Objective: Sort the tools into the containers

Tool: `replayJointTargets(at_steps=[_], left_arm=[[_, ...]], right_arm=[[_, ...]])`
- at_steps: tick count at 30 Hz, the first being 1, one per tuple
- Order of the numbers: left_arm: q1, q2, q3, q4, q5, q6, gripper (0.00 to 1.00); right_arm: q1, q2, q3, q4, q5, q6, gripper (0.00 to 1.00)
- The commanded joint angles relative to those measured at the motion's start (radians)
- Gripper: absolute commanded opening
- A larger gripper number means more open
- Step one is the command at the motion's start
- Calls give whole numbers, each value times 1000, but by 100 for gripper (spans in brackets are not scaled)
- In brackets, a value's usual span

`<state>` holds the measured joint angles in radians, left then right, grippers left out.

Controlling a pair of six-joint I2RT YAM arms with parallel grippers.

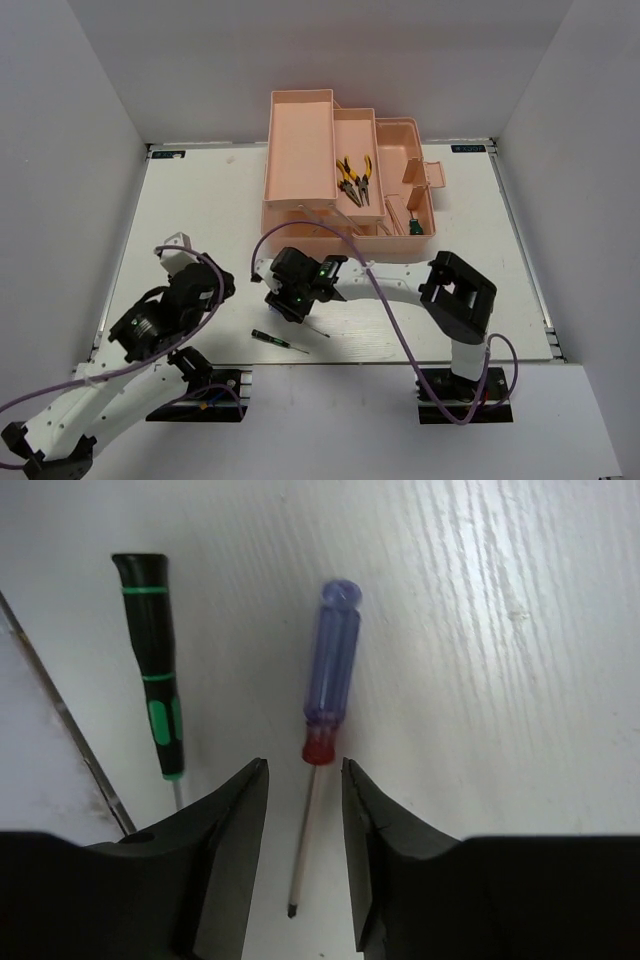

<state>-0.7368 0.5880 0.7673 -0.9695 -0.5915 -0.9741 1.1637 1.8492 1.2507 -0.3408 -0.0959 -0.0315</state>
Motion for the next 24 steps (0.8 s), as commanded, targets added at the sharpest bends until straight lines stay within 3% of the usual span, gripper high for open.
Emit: replayJointTargets(at_steps=[1, 5, 8, 10, 14, 16, 19, 24], left_arm=[[2, -80, -8, 0, -15, -17, 51], [2, -134, -31, 25, 7, 57, 30], [2, -146, -31, 25, 7, 67, 30], [2, -146, -31, 12, 7, 68, 34], [2, -136, -31, -12, 7, 58, 56], [2, -136, -31, -12, 18, 58, 60], [2, -113, -51, -12, 42, 38, 63], [2, -44, -60, -44, 65, -9, 68]], right_arm=[[19, 36, 56, -13, 7, 24, 43], [28, 61, 64, -10, 22, 25, 43], [25, 71, 66, -1, 35, 22, 43], [22, 85, 61, 6, 45, 15, 43], [22, 104, 58, 17, 50, 7, 44], [21, 113, 62, 13, 44, -1, 41], [24, 134, 62, -3, 38, -11, 25], [16, 121, 55, -38, 15, -25, 7]])
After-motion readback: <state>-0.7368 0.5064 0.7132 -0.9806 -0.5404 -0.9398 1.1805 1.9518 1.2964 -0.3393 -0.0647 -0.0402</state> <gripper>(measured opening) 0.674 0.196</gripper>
